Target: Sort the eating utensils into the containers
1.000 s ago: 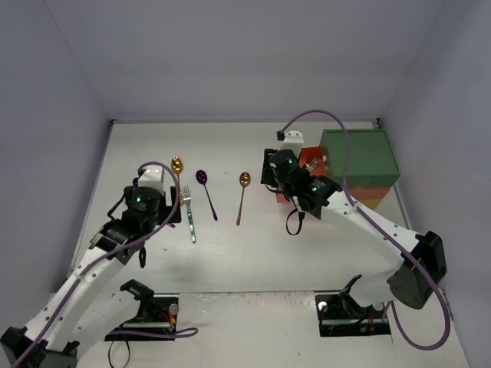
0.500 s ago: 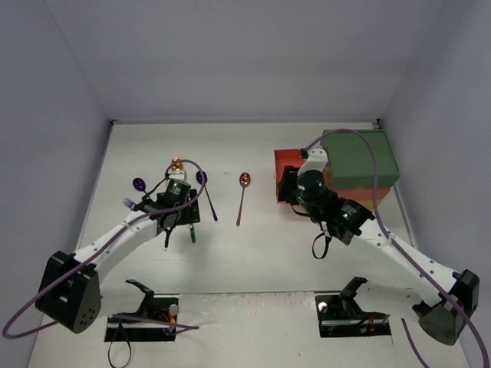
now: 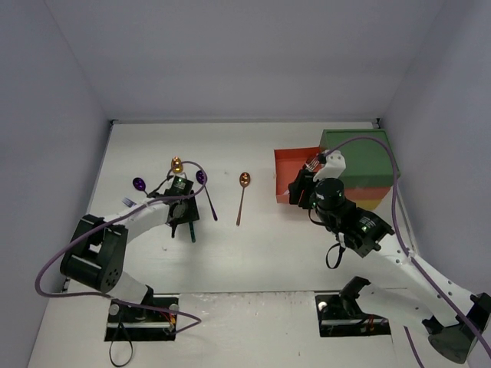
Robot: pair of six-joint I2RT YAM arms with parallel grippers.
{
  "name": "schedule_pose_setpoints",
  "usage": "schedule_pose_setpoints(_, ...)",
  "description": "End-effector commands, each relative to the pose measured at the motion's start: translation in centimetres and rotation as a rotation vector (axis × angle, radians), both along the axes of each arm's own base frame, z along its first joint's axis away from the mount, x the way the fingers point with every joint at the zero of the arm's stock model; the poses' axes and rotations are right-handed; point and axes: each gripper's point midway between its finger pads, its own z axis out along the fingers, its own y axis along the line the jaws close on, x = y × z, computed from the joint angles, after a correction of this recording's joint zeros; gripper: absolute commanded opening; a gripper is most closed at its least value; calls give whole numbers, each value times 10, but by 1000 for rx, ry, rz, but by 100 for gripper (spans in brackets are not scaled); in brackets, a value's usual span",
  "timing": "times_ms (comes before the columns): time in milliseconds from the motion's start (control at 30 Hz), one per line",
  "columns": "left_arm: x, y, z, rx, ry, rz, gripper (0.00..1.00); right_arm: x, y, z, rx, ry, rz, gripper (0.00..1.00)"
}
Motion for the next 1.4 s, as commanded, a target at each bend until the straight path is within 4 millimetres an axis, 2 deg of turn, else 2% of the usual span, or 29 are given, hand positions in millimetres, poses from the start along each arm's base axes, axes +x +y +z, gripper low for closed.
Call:
schedule_pose_setpoints(0,26,-11,7,-38,-57,12,37,2,-5,9,17,-33,-18,50)
schedule_pose_setpoints(133,27,-10,4,-20,-40,11,18,-1,-16,11,20,-46,-47,50)
schedule_pose_setpoints(167,26,-8,10,-9,-47,10,7,-1,-19,12,23,-50,-54,50)
schedule_pose_setpoints(200,27,-7,18,0,-66,6,1,-2,-21,13,25,-52,-58,50)
schedule_pose_setpoints(233,28,-7,30,7,-98,-2,0,-3,-23,14,25,-54,-60,50)
schedule_pose_setpoints(333,41,-14,83,22,-246,-67,0,-5,-32,18,29,-66,-83,50)
schedule_pose_setpoints(400,48,-28,126,6,-354,-135,0,-7,-42,25,44,-90,-124,50)
schedule_pose_setpoints(433,48,-32,129,1,-363,-147,0,-9,-44,30,59,-104,-126,50)
schedule_pose_setpoints(500,56,-53,180,-44,-495,-232,0,-16,-60,43,83,-152,-168,50)
schedule_pose_setpoints(600,67,-83,235,-127,-638,-341,0,-25,-73,57,110,-201,-190,51)
schedule_pose_setpoints(733,76,-130,293,-228,-794,-503,0,-36,-79,64,131,-224,-179,52)
schedule_pose_setpoints(800,79,-154,313,-254,-857,-586,0,-41,-80,67,144,-238,-163,53)
schedule_pose_setpoints(867,81,-179,318,-264,-886,-660,0,-45,-81,70,159,-249,-150,53)
schedule_pose_setpoints(900,83,-188,336,-288,-940,-681,0,-47,-81,71,167,-255,-145,53)
schedule_pose_setpoints(1033,91,-244,341,-312,-984,-810,0,-53,-82,73,179,-265,-130,53)
schedule_pose_setpoints(1167,100,-290,347,-333,-1025,-888,0,-56,-83,72,181,-263,-124,53)
schedule_pose_setpoints(1233,104,-308,345,-356,-1028,-901,0,-57,-83,71,184,-259,-123,54)
schedule_pose_setpoints(1267,107,-312,334,-352,-1008,-904,0,-57,-83,72,187,-259,-123,54)
schedule_pose_setpoints(1367,120,-333,339,-390,-1025,-859,0,-59,-85,68,182,-249,-126,54)
